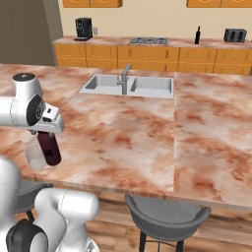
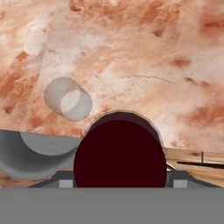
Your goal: There is a wine glass and glass cup on the dining counter. Place the wine bottle next to the wine glass and the juice bottle next to the glass cup.
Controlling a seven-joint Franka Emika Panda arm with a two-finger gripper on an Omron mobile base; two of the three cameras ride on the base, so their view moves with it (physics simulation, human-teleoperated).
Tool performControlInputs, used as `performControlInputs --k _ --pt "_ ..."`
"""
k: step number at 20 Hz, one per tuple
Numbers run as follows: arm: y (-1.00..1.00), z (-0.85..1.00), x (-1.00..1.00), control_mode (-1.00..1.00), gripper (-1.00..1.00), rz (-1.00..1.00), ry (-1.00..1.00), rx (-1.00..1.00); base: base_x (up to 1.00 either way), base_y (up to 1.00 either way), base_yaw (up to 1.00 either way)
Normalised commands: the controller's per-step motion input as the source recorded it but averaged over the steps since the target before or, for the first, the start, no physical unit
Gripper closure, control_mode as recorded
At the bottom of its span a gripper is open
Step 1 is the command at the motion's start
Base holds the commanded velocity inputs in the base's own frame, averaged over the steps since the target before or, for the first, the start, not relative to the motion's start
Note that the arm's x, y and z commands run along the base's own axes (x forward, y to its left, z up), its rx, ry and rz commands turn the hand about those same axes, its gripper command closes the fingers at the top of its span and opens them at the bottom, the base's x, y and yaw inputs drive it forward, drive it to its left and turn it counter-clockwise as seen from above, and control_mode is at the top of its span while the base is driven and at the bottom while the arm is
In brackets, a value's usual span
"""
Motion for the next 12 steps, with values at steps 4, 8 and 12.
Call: performControlInputs --k 4,8,12 --pt "0.18 -0.14 0.45 -1.0 1.0 0.0 0.0 -0.03 0.0 0.0 0.0" --pt "0.2 -0.24 0.38 -1.0 1.0 0.0 -0.01 -0.02 0.0 0.0 0.0" --pt "0.21 -0.34 0.1 -1.0 1.0 0.0 0.0 0.0 0.0 0.0 0.0"
